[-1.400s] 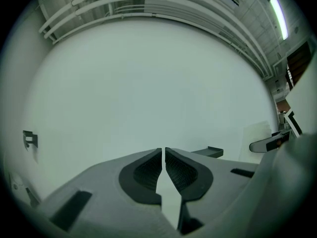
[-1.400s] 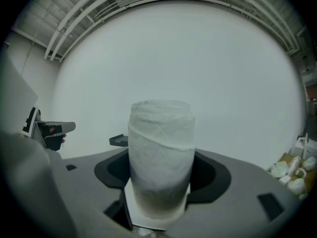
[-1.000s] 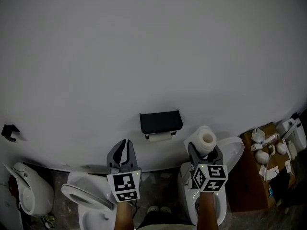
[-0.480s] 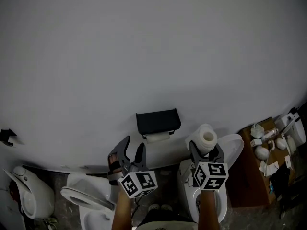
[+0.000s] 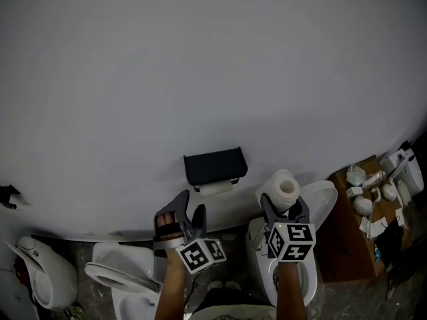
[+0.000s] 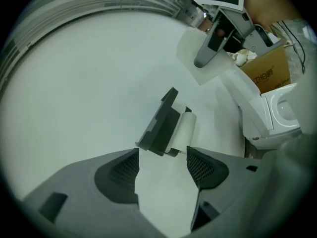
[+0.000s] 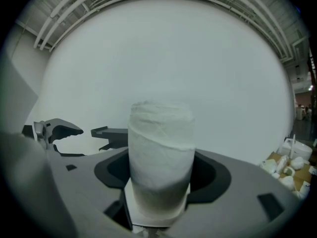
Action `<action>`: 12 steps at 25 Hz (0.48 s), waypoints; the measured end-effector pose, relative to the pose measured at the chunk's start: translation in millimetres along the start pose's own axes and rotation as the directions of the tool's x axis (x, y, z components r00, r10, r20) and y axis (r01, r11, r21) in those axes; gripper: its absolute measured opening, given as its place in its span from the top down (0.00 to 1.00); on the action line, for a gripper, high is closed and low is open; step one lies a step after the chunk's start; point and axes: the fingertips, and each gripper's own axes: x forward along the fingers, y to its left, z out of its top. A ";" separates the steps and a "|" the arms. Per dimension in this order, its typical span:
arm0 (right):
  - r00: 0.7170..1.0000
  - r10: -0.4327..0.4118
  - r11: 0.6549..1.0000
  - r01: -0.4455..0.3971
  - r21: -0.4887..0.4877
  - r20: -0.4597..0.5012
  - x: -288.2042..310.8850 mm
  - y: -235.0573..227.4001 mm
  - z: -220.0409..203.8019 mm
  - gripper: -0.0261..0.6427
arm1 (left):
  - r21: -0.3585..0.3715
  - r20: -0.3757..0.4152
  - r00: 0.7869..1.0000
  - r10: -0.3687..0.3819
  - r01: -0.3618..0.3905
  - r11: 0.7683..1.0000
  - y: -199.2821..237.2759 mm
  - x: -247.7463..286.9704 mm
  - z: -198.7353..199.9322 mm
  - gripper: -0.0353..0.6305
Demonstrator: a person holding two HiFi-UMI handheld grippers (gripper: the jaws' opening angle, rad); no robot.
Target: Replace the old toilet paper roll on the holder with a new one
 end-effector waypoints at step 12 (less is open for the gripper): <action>0.999 -0.053 0.999 0.052 -0.013 -0.008 -10.1 -24.5 -3.0 0.50 | 0.293 -0.037 0.995 -0.096 0.102 0.951 -54.2 43.2 25.7 0.51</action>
